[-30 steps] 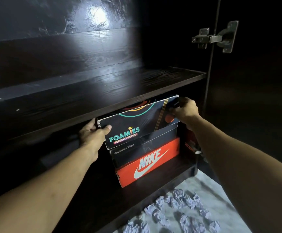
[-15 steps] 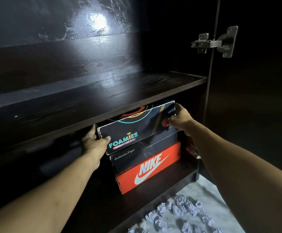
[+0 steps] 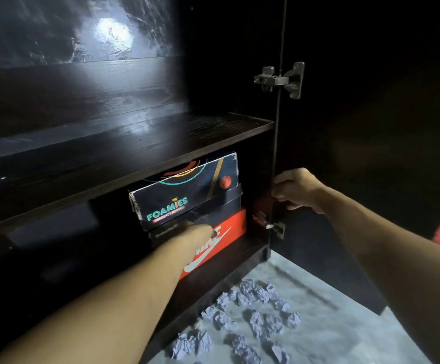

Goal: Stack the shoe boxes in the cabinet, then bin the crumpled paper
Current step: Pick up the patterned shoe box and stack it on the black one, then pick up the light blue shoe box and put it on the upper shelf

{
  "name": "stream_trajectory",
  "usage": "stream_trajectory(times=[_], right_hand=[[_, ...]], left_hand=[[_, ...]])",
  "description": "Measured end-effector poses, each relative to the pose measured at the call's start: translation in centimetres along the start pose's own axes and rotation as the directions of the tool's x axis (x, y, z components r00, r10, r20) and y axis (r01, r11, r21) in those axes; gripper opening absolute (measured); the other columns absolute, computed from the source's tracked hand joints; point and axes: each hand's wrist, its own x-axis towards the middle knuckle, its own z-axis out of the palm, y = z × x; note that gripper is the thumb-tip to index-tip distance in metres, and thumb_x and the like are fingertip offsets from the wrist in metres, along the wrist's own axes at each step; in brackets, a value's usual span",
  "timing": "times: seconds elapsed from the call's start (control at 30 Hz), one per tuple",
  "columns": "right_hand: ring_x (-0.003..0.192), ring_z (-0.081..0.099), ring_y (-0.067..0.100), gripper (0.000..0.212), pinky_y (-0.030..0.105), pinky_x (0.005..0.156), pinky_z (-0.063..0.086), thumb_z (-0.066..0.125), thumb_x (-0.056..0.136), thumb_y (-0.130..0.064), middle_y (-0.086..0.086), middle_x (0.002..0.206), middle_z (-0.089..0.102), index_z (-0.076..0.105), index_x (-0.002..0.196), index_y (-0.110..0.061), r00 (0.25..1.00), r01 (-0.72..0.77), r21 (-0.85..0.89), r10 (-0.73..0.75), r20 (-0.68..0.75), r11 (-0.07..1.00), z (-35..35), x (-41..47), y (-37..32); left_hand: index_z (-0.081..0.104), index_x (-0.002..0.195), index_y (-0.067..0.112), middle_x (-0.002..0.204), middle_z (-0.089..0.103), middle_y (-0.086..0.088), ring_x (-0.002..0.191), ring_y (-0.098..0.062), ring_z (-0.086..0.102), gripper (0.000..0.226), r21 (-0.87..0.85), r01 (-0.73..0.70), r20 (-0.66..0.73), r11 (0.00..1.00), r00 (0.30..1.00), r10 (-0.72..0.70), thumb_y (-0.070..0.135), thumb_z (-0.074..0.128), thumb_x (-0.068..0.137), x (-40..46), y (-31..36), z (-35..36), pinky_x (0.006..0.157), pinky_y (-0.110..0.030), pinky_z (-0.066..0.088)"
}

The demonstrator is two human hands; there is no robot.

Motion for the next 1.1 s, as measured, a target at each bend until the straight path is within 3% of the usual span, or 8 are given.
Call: stream_trajectory(times=[0.1,0.33,0.43,0.57,0.77,0.87,0.97,1.1], right_hand=[[0.098,0.070,0.029,0.022,0.048,0.080,0.059,0.069,0.085,-0.008,0.020,0.104,0.071,0.067,0.107,-0.012,0.999,-0.046,-0.067,0.047,0.005,0.997,-4.2,-5.4,1.3],[0.090,0.073,0.029,0.032,0.044,0.077,0.061,0.072,0.084,-0.020,0.018,0.100,0.073,0.067,0.112,-0.005,0.963,-0.264,-0.236,0.242,-0.117,0.935,-15.3,-17.6,6.7],[0.088,0.071,0.026,0.027,0.038,0.080,0.059,0.065,0.088,-0.020,0.012,0.102,0.072,0.068,0.109,-0.005,0.924,-0.374,-0.306,0.326,-0.199,0.875,-19.7,-23.4,9.8],[0.106,0.067,0.029,0.032,0.048,0.089,0.055,0.063,0.093,-0.023,0.017,0.113,0.068,0.062,0.117,-0.002,0.838,-0.533,-0.286,0.451,-0.306,0.796,-23.5,-31.9,14.4],[0.097,0.070,0.025,0.041,0.048,0.081,0.059,0.073,0.085,-0.023,0.014,0.108,0.070,0.063,0.120,-0.005,0.646,-0.738,-0.115,0.648,-0.403,0.665,-26.6,-43.6,22.0],[0.093,0.069,0.027,0.040,0.042,0.076,0.061,0.073,0.083,-0.021,0.018,0.113,0.068,0.064,0.117,-0.002,0.534,-0.815,-0.055,0.712,-0.455,0.576,-28.2,-48.3,26.2],[0.094,0.065,0.024,0.037,0.030,0.077,0.053,0.073,0.080,-0.020,0.009,0.114,0.070,0.067,0.115,-0.007,0.440,-0.814,-0.001,0.615,-0.655,0.581,-29.4,-52.3,30.4],[0.108,0.060,0.029,0.029,0.033,0.090,0.049,0.065,0.078,-0.018,0.008,0.111,0.070,0.070,0.106,-0.014,0.185,-0.798,0.141,0.461,-0.868,0.586,-30.6,-56.3,34.8]], left_hand=[[0.051,0.123,0.005,0.110,0.060,-0.009,0.084,-0.021,0.055,0.052,0.192,-0.098,0.197,0.977,0.979,0.060,0.029,0.073,0.083,-1.5,1.5,3.6,0.076,-0.034,0.045],[0.062,0.115,0.010,0.102,0.066,-0.005,0.089,-0.019,0.063,0.050,0.339,-0.435,0.572,0.834,0.799,0.184,0.037,0.079,0.077,-8.7,6.5,15.7,0.075,-0.033,0.053],[0.066,0.110,0.011,0.105,0.067,-0.006,0.093,-0.021,0.065,0.043,0.316,-0.566,0.711,0.761,0.673,0.205,0.035,0.079,0.077,-13.1,7.7,21.5,0.086,-0.042,0.056],[0.066,0.112,0.010,0.110,0.065,-0.010,0.095,-0.023,0.063,0.045,0.280,-0.721,0.855,0.634,0.487,0.177,0.036,0.079,0.077,-19.5,8.2,28.7,0.074,-0.035,0.053],[0.064,0.111,0.003,0.088,0.064,-0.007,0.076,-0.020,0.059,0.048,0.187,-0.849,0.954,0.493,0.277,0.115,0.031,0.080,0.076,-28.1,6.7,37.3,0.062,-0.030,0.045],[0.065,0.112,0.004,0.098,0.067,-0.011,0.083,-0.022,0.062,0.050,0.171,-0.878,0.972,0.447,0.223,0.067,0.035,0.080,0.076,-31.2,5.5,41.0,0.067,-0.032,0.048],[0.066,0.110,0.006,0.099,0.065,-0.011,0.083,-0.022,0.060,0.042,0.130,-0.887,0.982,0.443,0.177,0.066,0.033,0.077,0.080,-34.4,3.8,44.3,0.069,-0.031,0.047],[0.060,0.119,0.005,0.116,0.059,-0.007,0.104,-0.024,0.059,0.050,0.065,-0.855,0.979,0.514,0.154,0.133,0.029,0.078,0.078,-37.9,1.4,48.6,0.080,-0.034,0.047]])
